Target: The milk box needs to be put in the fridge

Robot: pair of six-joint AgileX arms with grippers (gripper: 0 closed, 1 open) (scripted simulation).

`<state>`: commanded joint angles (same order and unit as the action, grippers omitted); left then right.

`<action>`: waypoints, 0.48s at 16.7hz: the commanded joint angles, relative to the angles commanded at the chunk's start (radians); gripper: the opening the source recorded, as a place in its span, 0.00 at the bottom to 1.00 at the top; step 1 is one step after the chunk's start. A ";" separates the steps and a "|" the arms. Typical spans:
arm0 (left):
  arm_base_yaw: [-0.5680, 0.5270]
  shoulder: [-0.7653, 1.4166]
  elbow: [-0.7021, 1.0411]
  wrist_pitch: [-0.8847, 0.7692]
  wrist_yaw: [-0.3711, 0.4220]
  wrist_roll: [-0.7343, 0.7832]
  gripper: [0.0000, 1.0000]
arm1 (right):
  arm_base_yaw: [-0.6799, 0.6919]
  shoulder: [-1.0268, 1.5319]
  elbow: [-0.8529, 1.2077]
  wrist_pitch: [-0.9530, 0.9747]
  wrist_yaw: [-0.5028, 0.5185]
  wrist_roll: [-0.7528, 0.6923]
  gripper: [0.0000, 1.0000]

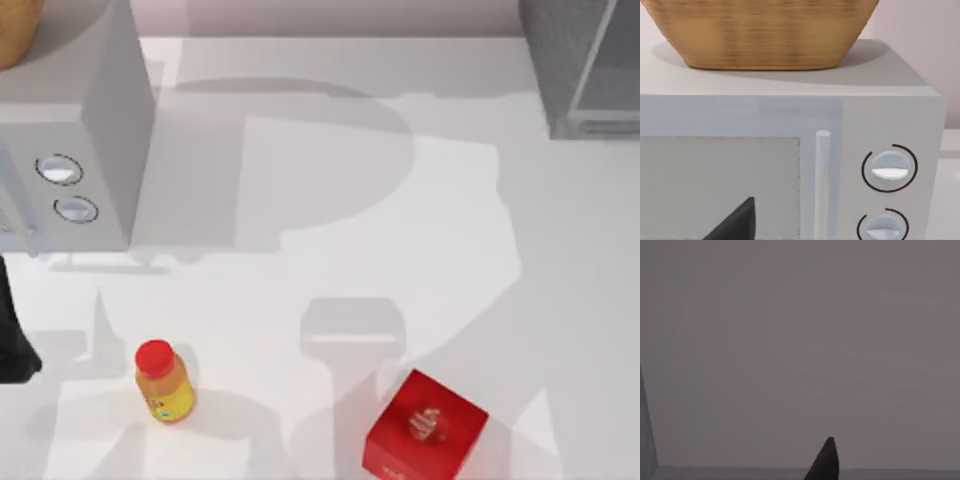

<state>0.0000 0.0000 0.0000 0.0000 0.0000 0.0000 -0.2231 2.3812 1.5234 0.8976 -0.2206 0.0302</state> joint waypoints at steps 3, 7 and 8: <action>0.000 0.000 0.000 0.000 0.000 0.000 1.00 | 0.007 0.047 0.078 -0.065 0.021 -0.011 0.00; 0.000 0.000 0.000 0.000 0.000 0.000 1.00 | 0.006 0.055 0.083 -0.075 0.025 -0.016 0.00; 0.000 0.000 0.000 0.000 0.000 0.000 1.00 | 0.006 0.055 0.083 -0.075 0.025 -0.016 0.00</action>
<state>0.0000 0.0000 0.0000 0.0000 0.0000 0.0000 -0.2169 2.4363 1.6065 0.8229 -0.1957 0.0144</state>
